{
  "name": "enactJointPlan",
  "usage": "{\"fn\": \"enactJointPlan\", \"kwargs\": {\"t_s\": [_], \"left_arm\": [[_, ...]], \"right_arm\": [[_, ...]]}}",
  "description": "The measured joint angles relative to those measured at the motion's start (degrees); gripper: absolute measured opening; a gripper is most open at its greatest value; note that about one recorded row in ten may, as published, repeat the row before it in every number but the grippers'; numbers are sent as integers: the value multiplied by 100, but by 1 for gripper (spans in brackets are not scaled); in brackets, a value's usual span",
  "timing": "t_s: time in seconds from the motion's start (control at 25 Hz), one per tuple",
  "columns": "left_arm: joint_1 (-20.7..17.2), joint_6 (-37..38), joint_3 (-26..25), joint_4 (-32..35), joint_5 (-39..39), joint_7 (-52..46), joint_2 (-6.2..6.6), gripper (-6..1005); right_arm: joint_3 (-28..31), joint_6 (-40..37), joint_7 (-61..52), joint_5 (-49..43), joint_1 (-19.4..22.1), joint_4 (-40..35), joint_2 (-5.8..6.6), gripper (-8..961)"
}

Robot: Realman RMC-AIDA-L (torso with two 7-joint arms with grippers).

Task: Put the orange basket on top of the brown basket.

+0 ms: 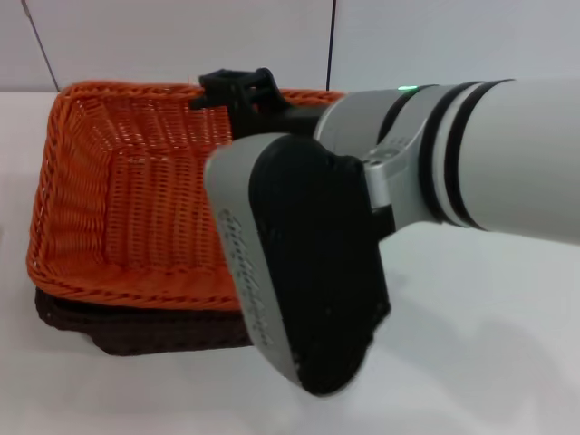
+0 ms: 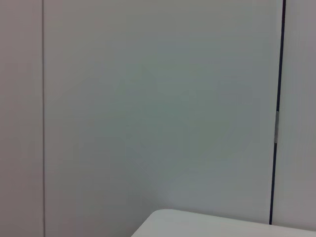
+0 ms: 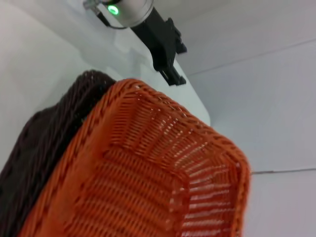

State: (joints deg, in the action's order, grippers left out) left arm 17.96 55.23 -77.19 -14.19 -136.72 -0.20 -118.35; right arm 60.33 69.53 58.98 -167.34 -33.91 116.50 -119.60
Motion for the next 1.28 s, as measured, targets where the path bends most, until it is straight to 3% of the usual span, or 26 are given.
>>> {"fn": "enactJointPlan", "kwargs": {"t_s": [0.12,0.28,0.4,0.6,0.76,0.88,0.96,1.08,1.2,1.28], "left_arm": [[21,2,-3,3,3,-1,6,826],[39,27,17,-34,-4,12,6,826],[40,60,29,-51,-5,12,6,826],[34,268,21,-59,-6,11,5,826],[0,445,-5,-57,-4,-19,6,826],[-21,556,-10,-52,0,-28,6,826],[-28,610,-2,-42,4,-38,5,826],[-37,650,14,-32,9,-40,-5,826],[-44,672,-11,-14,14,-41,-2,826],[-45,677,-13,-10,3,-42,6,826]], "right_arm": [[228,-458,-262,-7,-18,2,0,760],[1174,-1801,-601,-7,347,-91,31,760],[1774,-3496,-1026,2,1086,-381,33,760],[2069,-5825,-2845,10,2389,-1130,30,760],[1953,-8018,-4510,56,3582,-1953,-1,760],[1633,-10081,-5017,90,4253,-3055,-17,759],[1401,-11614,-5042,370,4349,-4091,-24,759],[959,-13659,-5045,1581,3964,-5929,3,759],[471,-14928,-5050,2844,3469,-7273,21,759],[160,-15339,-5054,3378,3251,-7785,25,759]]}}
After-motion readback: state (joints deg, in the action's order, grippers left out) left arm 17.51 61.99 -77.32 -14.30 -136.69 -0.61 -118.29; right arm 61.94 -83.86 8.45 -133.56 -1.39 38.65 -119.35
